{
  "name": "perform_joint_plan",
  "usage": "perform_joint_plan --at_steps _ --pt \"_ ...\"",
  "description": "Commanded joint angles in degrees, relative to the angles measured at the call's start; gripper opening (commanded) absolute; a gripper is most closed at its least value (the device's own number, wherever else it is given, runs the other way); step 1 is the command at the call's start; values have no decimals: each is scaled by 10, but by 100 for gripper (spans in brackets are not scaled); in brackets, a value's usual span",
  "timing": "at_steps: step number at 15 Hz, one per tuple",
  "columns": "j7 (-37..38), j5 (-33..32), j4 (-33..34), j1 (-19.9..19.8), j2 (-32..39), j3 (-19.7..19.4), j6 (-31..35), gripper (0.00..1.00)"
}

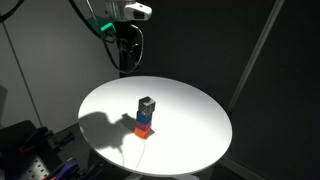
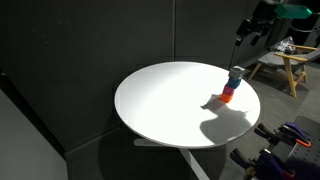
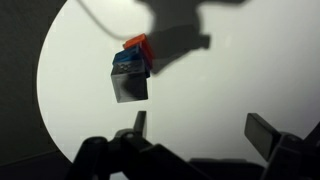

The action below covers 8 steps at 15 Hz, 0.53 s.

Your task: Put the grey building block on the table

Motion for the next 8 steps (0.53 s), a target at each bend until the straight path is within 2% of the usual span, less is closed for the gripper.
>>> perform_joint_plan --at_steps 1,8 --pt "-42 22 35 -2 26 -22 -25 100" --pt "-46 23 92 -8 109 -37 -12 100"
